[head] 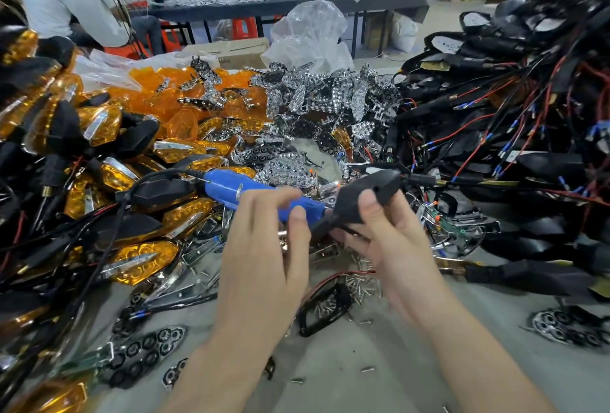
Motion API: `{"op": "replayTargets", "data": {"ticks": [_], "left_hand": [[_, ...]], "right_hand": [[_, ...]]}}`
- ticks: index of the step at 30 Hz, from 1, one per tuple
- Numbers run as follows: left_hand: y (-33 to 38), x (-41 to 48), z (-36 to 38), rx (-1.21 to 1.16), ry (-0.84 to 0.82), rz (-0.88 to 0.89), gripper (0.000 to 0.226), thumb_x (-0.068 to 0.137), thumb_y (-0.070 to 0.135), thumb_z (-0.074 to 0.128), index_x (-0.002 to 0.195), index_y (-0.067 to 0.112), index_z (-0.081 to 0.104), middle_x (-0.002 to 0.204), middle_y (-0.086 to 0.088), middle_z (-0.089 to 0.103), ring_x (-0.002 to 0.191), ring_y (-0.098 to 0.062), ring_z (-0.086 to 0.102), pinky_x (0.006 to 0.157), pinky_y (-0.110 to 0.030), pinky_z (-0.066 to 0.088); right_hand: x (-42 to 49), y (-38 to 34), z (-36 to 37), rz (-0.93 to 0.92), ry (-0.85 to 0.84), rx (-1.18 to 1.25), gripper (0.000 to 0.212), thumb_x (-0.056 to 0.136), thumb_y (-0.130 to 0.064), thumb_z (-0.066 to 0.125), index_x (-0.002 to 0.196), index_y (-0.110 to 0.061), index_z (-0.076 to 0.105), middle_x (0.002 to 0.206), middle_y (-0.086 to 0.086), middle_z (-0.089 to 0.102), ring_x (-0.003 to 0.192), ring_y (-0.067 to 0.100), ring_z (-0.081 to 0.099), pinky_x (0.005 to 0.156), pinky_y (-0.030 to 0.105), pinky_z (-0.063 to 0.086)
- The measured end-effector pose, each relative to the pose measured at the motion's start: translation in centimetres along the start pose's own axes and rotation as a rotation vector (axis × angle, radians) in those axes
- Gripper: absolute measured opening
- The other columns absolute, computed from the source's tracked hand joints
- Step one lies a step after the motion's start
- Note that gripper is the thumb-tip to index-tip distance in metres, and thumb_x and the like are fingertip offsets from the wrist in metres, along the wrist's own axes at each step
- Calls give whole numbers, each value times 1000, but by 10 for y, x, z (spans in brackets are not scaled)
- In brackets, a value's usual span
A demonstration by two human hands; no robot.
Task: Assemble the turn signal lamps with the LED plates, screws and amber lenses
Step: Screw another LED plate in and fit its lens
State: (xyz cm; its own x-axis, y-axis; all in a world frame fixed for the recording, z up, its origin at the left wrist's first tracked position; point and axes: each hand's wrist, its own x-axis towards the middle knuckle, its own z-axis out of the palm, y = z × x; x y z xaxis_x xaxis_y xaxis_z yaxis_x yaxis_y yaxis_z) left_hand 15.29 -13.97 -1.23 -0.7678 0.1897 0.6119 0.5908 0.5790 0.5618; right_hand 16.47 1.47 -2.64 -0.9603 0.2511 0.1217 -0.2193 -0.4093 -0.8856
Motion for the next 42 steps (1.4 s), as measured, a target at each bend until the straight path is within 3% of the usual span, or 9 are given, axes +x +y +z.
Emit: {"op": "replayTargets", "data": {"ticks": [3,7,11,13,19,25,29,37,42], "left_hand": [[14,-10,9,126,-218,217,14,99,34,45,101,28,58,89,16,56,76,-2,54,67,-19,43],[24,-27,37,469,-581,300,32,93,41,42,101,26,70,95,4,63,87,-20,62,76,-33,52],[23,-25,43,582,-648,351,23,85,39,62,99,29,76,90,7,66,81,-16,65,66,-27,52],[29,-18,39,587,-677,340,31,83,30,48,91,29,78,86,9,66,79,-13,66,63,-23,51],[27,-20,37,569,-765,351,32,96,5,41,126,13,48,130,-7,41,123,-28,37,99,-44,46],[17,-23,47,536,-615,363,14,82,9,69,95,13,65,100,-7,60,95,-26,60,75,-40,57],[12,-25,45,454,-539,384,27,61,29,91,75,25,68,77,5,60,70,-17,62,59,-28,51],[13,-27,41,411,-434,416,12,77,30,77,80,25,67,81,6,61,73,-15,63,62,-28,51],[13,-17,19,-55,-342,286,11,100,30,50,96,24,58,94,14,56,87,-6,55,79,-18,44]], "right_hand": [[4,-2,-4,20,118,48,23,81,-46,75,100,-34,74,115,9,74,96,26,76,78,31,60],[9,-3,-8,29,204,34,8,87,-40,72,93,-37,75,114,2,76,99,26,74,78,31,61],[11,-4,-13,42,238,64,19,85,-39,72,101,-29,73,110,2,77,95,25,76,75,31,61],[11,-4,-12,41,224,62,18,87,-38,72,102,-28,72,108,1,78,91,24,77,73,30,62],[12,-4,-13,59,225,82,28,89,-39,70,109,-19,68,106,6,79,88,26,78,67,30,61],[12,-3,-13,21,188,51,28,80,-48,79,100,-30,74,110,3,77,94,24,76,73,28,61],[13,-1,-13,-10,175,20,33,73,-48,78,101,-30,72,111,4,76,98,26,75,75,28,61],[13,0,-14,-30,172,-28,36,77,-45,76,106,-26,68,106,2,76,97,24,75,73,26,60],[8,1,-13,-101,102,-133,34,84,-38,77,111,-23,64,101,-6,76,97,15,74,72,22,59]]}}
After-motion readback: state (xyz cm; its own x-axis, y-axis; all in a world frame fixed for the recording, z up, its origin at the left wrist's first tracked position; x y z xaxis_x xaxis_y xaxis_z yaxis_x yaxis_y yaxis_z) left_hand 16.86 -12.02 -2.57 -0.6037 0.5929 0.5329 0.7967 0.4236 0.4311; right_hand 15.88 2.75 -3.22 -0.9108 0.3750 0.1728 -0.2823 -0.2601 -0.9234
